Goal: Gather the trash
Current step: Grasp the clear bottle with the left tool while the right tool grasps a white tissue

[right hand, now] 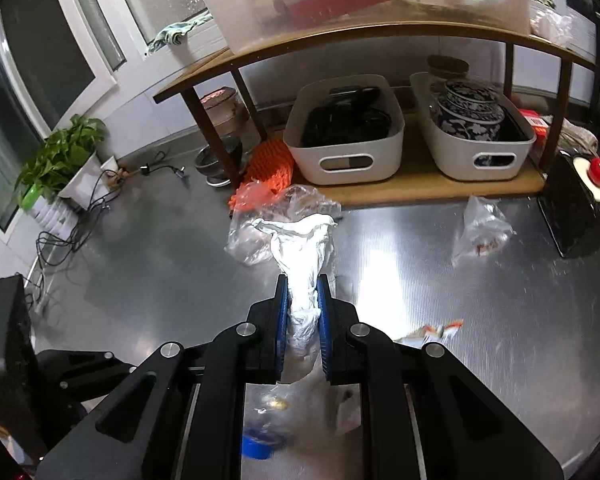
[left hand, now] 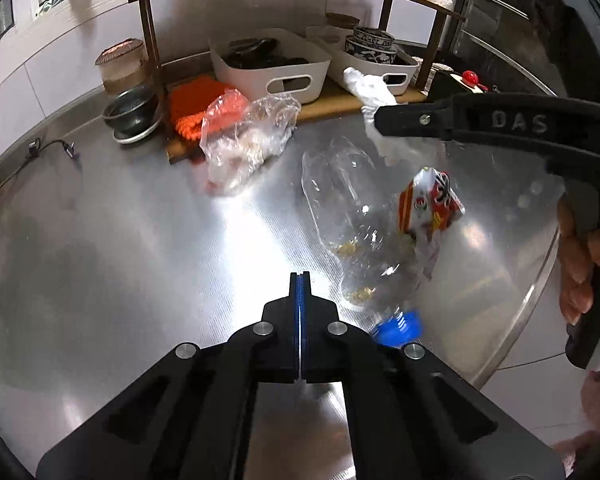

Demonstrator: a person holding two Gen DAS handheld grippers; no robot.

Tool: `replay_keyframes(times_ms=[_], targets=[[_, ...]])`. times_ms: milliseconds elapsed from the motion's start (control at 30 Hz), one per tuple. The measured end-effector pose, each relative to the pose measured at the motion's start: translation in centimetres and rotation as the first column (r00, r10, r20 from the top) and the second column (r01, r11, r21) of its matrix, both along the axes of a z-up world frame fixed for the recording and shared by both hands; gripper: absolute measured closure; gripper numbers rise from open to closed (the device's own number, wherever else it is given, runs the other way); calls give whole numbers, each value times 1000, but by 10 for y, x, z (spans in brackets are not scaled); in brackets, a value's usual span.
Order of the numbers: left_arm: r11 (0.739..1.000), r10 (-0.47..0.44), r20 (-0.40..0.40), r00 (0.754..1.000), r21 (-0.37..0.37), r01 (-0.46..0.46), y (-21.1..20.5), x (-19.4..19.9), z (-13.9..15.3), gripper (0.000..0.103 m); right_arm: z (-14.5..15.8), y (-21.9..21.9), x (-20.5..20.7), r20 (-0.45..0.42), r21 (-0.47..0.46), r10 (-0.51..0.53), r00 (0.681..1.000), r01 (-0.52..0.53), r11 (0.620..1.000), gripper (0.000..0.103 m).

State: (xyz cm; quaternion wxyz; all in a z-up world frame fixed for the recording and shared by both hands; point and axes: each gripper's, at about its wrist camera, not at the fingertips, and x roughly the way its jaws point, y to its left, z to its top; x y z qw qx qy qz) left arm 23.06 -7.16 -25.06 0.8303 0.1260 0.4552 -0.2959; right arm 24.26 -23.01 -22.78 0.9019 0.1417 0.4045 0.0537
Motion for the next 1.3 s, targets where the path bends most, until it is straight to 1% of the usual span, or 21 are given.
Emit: replay_keyframes(times_ms=[33, 67, 100, 133, 167, 200, 333, 500, 567, 667, 867, 967, 1067, 1167, 1300], targets=[[1000, -6, 3, 1000, -6, 6, -1, -2, 1, 102, 1, 0, -2, 1, -2, -3, 1000, 3, 1000, 88], [1000, -10, 9, 1000, -12, 10, -3, -5, 4, 89, 3, -2, -7, 5, -8, -8, 1000, 8, 1000, 88], [1000, -10, 15, 1000, -27, 11, -5, -7, 8, 81, 4, -4, -9, 7, -12, -13, 1000, 13, 1000, 88], [999, -9, 17, 1000, -43, 10, -6, -9, 11, 68, 5, -6, -12, 7, -14, -17, 1000, 17, 1000, 88], [998, -7, 15, 1000, -57, 8, -9, -9, 13, 61, 5, -11, -15, 7, -13, -26, 1000, 26, 1000, 88], [997, -7, 10, 1000, -72, 8, -14, -10, 14, 61, 5, -15, -18, 7, -12, -35, 999, 35, 999, 88], [998, -15, 6, 1000, -65, 15, -37, -14, 10, 61, 6, -34, -31, 12, -20, -65, 998, 66, 998, 88], [1000, -2, -19, 1000, -29, 1, -62, -11, -5, 61, 9, -52, -45, 26, -50, -70, 997, 71, 996, 88], [1000, 21, -28, 999, 0, -21, -69, -7, -14, 56, 9, -56, -49, 28, -51, -65, 997, 66, 996, 88], [999, 41, -48, 998, 16, -41, -73, -1, -25, 49, 4, -62, -52, 20, -41, -60, 998, 61, 997, 88], [999, 46, -60, 997, 19, -45, -77, 7, -38, 48, -6, -66, -62, -4, -31, -51, 999, 51, 998, 88], [999, 36, -81, 996, 40, -33, -81, 13, -50, 48, -5, -69, -70, -4, -31, -57, 998, 57, 998, 88], [998, 53, -59, 997, 45, -50, -81, 15, -53, 48, 1, -74, -80, 8, -37, -68, 998, 68, 997, 88], [998, 64, -45, 997, 22, -63, -77, 10, -48, 48, 5, -79, -87, 15, -50, -76, 997, 77, 996, 88], [997, 59, -10, 998, 41, -59, -71, -5, -39, 48, 7, -79, -98, 20, -48, -73, 997, 74, 996, 88]])
